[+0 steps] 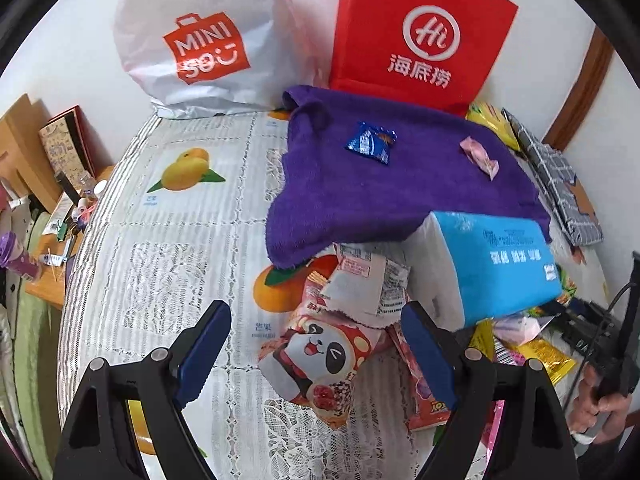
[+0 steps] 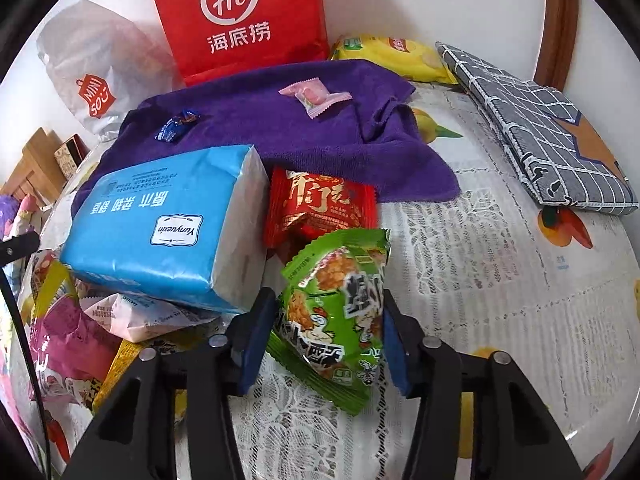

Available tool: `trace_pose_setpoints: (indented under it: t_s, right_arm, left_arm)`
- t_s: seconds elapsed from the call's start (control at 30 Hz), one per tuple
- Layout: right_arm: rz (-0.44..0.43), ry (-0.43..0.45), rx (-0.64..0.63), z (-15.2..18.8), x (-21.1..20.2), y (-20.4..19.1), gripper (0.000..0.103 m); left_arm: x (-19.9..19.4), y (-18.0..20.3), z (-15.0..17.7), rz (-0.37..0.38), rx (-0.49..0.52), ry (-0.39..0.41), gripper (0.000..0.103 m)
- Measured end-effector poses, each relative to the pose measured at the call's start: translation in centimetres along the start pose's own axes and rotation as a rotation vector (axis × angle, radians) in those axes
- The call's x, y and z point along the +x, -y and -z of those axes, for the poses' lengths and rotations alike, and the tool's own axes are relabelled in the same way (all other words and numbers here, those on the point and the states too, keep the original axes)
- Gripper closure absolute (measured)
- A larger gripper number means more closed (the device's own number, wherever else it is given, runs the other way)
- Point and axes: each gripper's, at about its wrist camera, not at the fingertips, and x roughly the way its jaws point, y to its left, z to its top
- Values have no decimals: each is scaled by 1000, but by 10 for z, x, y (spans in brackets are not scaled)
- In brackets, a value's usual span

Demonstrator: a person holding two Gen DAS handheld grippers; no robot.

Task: Organize snacks
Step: 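Grasp the panda-print packet with the left tool while the right tool grasps the green snack bag, then carry the panda packet and green snack bag with both tools onto the purple towel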

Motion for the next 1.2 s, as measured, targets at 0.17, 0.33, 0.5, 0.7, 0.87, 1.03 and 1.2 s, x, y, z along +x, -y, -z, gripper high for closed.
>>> trace_pose_setpoints:
  t_s: [0.17, 0.33, 0.5, 0.7, 0.87, 1.03, 1.2]
  right_arm:
    - [13, 10, 19, 4, -10, 8, 58]
    - [28, 17, 31, 10, -22, 13, 60]
    - [45, 16, 48, 16, -29, 18, 60]
    - [66, 29, 42, 20, -41, 19, 61]
    - [66, 55, 41, 22, -55, 16, 61]
    - [56, 71, 31, 25, -65, 9, 61]
    - [29, 96, 14, 26, -77, -3, 61]
  left_arm:
    - [17, 4, 6, -3, 15, -38, 18]
    - [29, 7, 13, 16, 30, -78, 22]
    - [32, 5, 17, 4, 30, -90, 36]
    - [25, 1, 22, 45, 2, -80, 55]
    - [12, -2, 30, 48, -7, -64, 57]
    - [-5, -8, 38, 51, -19, -43, 57]
    - [-25, -15, 45, 55, -36, -15, 57]
